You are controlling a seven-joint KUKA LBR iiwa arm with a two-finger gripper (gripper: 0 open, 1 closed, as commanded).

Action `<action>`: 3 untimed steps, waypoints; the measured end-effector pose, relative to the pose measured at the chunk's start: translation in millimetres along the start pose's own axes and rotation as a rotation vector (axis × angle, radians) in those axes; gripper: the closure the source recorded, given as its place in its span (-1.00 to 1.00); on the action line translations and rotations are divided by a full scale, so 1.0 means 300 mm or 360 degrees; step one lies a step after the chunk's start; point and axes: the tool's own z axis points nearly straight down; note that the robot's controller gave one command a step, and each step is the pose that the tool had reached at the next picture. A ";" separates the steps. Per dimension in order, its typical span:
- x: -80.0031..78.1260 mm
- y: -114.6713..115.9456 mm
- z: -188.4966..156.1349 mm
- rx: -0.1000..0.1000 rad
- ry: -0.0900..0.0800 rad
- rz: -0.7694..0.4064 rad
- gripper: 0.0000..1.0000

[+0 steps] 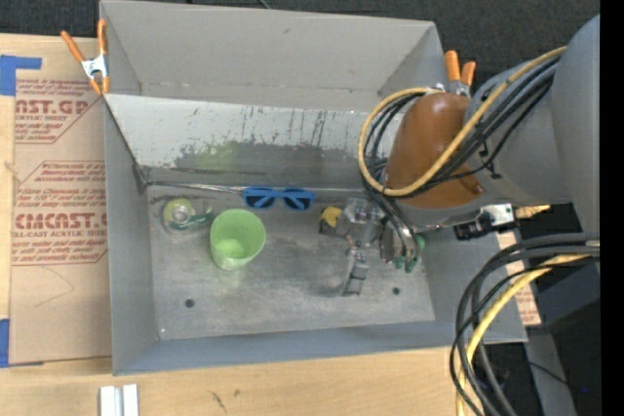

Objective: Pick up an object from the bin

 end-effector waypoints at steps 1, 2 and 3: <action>-0.175 -0.139 0.018 0.0003 -0.0004 -0.0253 -1.00; -0.210 -0.364 -0.023 0.0004 -0.0005 -0.0637 -1.00; -0.210 -0.354 -0.022 -0.0002 -0.0005 -0.0640 1.00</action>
Offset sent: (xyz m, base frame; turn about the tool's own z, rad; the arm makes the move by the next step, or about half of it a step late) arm 0.0428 -0.0493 -0.0052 -0.1608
